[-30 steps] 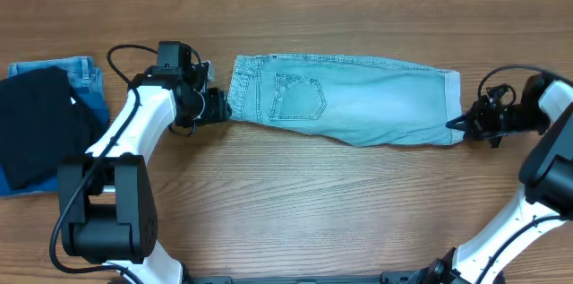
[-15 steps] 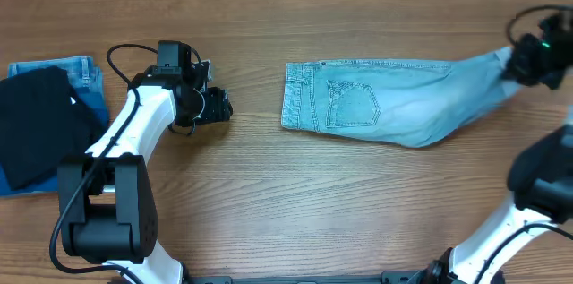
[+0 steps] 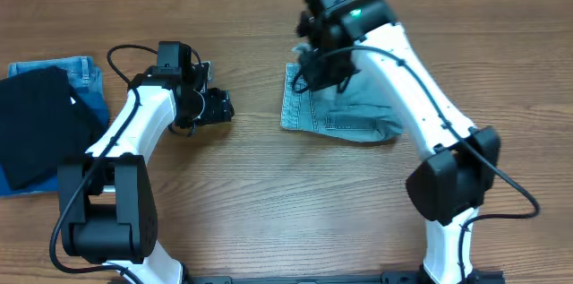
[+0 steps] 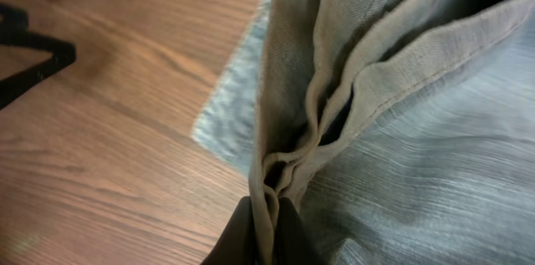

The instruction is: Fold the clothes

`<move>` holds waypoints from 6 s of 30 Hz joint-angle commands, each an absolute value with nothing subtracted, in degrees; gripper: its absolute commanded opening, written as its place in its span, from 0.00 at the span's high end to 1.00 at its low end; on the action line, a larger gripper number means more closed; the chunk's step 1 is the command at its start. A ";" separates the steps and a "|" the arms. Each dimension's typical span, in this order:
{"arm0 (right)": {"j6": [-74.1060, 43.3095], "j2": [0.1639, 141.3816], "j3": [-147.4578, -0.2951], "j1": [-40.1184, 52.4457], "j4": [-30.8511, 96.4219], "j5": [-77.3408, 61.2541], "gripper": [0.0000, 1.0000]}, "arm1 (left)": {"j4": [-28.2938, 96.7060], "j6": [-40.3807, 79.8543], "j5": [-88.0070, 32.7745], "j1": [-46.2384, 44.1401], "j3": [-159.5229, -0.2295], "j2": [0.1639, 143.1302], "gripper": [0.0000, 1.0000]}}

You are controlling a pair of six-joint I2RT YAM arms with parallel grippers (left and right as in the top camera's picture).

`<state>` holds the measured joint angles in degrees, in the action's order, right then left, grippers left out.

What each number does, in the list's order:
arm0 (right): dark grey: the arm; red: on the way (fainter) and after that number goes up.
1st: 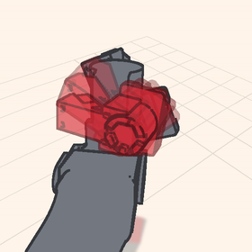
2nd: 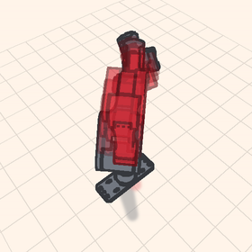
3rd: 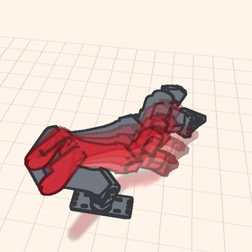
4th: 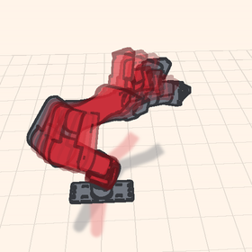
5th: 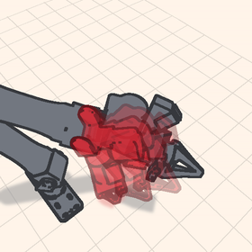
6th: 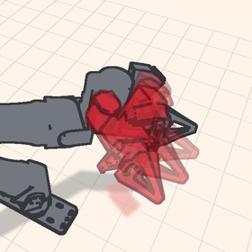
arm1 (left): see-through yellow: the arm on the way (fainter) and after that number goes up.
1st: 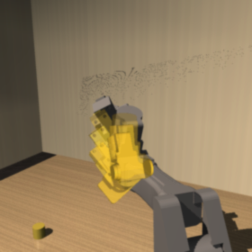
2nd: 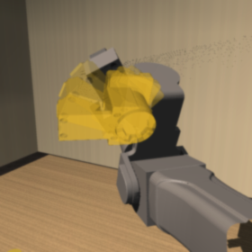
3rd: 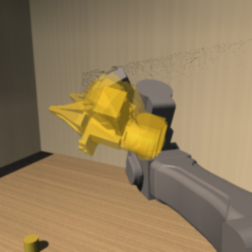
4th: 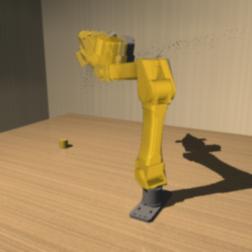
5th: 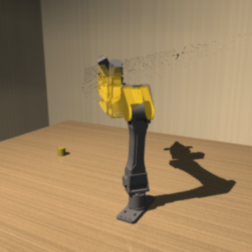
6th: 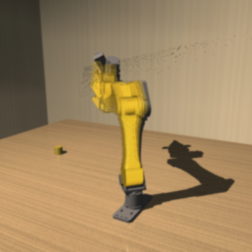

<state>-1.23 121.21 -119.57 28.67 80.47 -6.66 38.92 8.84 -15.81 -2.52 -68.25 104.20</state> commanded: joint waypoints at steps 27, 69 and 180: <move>-3.05 122.43 -117.86 12.36 89.49 -5.45 0.83 | 39.88 8.78 -15.90 -2.26 -68.73 104.16 0.26; -3.01 116.16 -106.06 10.87 81.41 -12.56 0.86 | -0.27 25.96 -41.10 -22.90 -68.79 124.70 0.88; -2.20 107.59 -106.17 5.72 82.94 -9.74 0.88 | 40.47 34.59 -7.05 50.92 -89.43 81.21 0.00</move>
<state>-2.35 108.38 -106.04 5.67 83.50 -9.65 40.77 35.81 -8.12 49.30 -87.07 84.90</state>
